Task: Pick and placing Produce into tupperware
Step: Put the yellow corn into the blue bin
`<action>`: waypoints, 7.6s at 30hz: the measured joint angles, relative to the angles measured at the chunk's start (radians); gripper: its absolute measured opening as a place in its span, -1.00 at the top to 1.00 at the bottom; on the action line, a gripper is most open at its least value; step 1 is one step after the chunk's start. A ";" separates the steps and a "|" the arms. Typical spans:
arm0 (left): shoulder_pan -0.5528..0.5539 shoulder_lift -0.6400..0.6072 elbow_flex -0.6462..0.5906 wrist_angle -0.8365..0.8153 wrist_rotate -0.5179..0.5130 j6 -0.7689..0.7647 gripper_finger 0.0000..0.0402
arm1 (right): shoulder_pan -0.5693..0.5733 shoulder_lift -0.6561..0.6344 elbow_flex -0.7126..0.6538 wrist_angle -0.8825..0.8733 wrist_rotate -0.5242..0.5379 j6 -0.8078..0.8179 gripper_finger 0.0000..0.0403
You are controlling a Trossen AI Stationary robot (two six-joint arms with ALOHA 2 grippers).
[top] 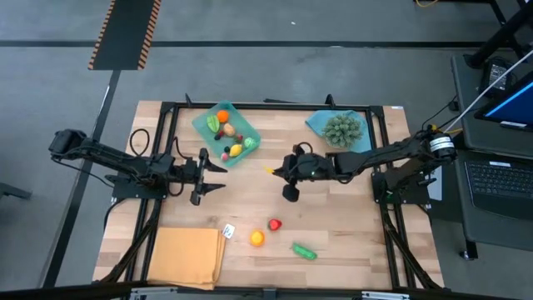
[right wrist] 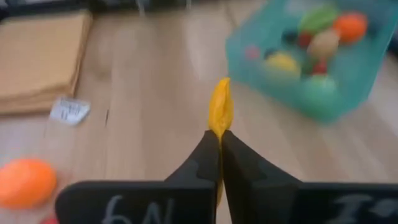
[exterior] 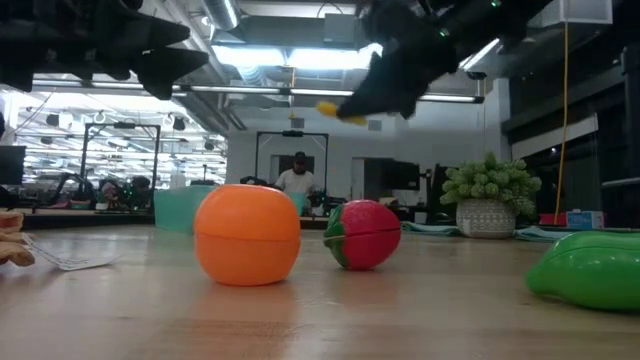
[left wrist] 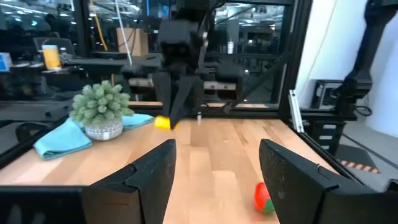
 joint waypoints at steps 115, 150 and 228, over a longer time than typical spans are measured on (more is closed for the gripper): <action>0.209 0.435 0.328 0.090 0.065 0.095 0.98 | -0.061 0.185 -0.098 0.808 -0.119 -0.225 -0.55; 0.626 0.315 0.328 -0.361 -0.110 0.000 0.98 | -0.203 0.183 -0.099 0.594 0.396 -0.213 -0.55; 0.968 0.920 0.985 -1.516 -0.026 0.079 0.93 | -0.215 0.131 -0.099 0.476 0.235 -0.243 -0.55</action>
